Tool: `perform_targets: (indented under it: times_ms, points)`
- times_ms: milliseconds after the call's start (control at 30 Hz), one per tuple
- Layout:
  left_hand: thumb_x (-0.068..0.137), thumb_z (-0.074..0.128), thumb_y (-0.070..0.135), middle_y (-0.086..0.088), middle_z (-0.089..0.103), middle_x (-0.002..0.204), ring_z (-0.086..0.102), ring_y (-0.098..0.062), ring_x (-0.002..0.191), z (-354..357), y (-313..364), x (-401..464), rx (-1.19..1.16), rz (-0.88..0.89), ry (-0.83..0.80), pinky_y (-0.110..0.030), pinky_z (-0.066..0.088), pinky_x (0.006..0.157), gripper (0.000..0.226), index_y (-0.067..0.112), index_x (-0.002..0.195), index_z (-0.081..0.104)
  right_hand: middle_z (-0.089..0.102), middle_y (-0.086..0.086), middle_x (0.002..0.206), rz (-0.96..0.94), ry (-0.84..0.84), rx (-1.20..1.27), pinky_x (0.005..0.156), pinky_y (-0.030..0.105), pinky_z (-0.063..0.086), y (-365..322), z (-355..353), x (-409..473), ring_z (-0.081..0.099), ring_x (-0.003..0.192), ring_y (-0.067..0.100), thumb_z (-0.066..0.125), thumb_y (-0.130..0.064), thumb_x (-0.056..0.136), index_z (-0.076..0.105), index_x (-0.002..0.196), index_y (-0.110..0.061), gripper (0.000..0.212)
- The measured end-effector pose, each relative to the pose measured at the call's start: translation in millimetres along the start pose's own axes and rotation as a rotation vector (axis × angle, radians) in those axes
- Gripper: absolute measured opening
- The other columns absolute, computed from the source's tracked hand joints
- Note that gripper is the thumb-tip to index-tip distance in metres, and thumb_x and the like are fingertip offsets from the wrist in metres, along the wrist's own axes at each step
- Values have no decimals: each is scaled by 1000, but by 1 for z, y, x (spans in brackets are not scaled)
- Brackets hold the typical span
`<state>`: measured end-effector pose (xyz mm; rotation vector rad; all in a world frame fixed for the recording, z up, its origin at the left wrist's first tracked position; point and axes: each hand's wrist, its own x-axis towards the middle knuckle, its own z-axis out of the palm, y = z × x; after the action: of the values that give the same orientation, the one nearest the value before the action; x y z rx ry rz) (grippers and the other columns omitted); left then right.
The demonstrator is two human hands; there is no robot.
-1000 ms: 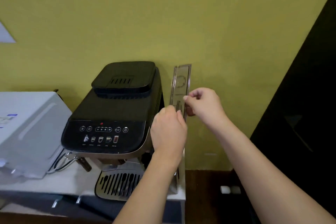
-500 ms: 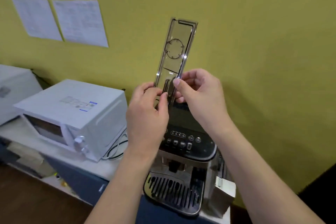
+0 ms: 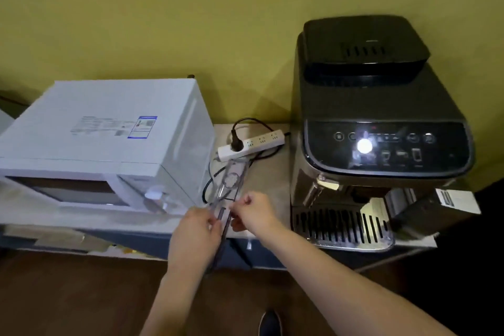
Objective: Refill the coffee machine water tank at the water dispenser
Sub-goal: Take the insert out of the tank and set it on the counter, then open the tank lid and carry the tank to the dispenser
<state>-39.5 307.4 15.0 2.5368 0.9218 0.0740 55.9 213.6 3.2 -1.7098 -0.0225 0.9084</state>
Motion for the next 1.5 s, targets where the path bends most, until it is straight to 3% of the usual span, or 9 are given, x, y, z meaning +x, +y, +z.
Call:
perform_targets:
  times_ms: [200,333,567,733,800,900,1167,1367,1500]
  points:
    - [93,56,23,-5,60,95,61,-21,80,56,11,77,165,189,-169,-34,51,68,17,11,91,68,69,10,96,340,288,178,83,37,59,41,-9,82,68,84,22,64,-24,93,61,93,-15,9]
    - [93,53,15,-14,63,100,62,-30,91,84,18,111,231,229,-249,-40,53,72,19,1,98,65,70,8,81,214,330,46,80,46,61,62,-19,126,70,77,25,58,-17,95,63,80,-15,17]
    - [88,51,5,-14,59,109,56,-32,101,108,14,131,295,254,-240,-43,51,80,20,3,102,65,72,14,91,164,434,-70,77,49,61,79,-14,170,70,85,34,53,-16,82,68,91,-9,19]
    - [91,52,10,-11,61,115,56,-29,100,101,7,117,139,237,-172,-41,51,78,19,5,100,68,65,5,93,91,327,-148,76,37,56,54,-24,122,65,89,26,52,-15,97,60,90,-16,11]
    - [93,55,16,-10,63,115,59,-27,99,87,11,96,43,224,-99,-41,53,81,21,7,107,68,59,-1,103,43,216,-265,75,25,48,50,-32,86,58,94,16,52,-23,100,58,109,-20,12]
    - [95,57,20,-8,67,110,63,-20,95,68,28,48,-73,233,-99,-27,48,80,22,9,111,67,61,1,125,-21,75,-411,91,31,50,53,-52,28,60,112,18,53,-31,99,55,131,-23,33]
    - [97,55,28,1,65,104,52,-2,77,80,131,-41,-121,412,-310,-13,38,65,21,18,114,64,64,1,124,-136,-3,-997,95,30,47,70,-193,-80,60,114,17,53,-19,97,61,125,-19,29]
    - [96,54,37,3,62,119,58,-10,102,101,237,-81,-121,534,-312,-19,42,80,38,21,130,56,67,3,115,-208,107,-1188,78,27,43,70,-327,-113,62,107,21,52,-16,94,66,110,-17,21]
    - [93,56,44,0,57,125,56,-15,111,118,305,-96,-119,504,-261,-27,47,92,49,19,134,50,66,4,118,-320,222,-1292,87,35,51,55,-408,-113,63,110,25,50,-25,97,64,119,-17,27]
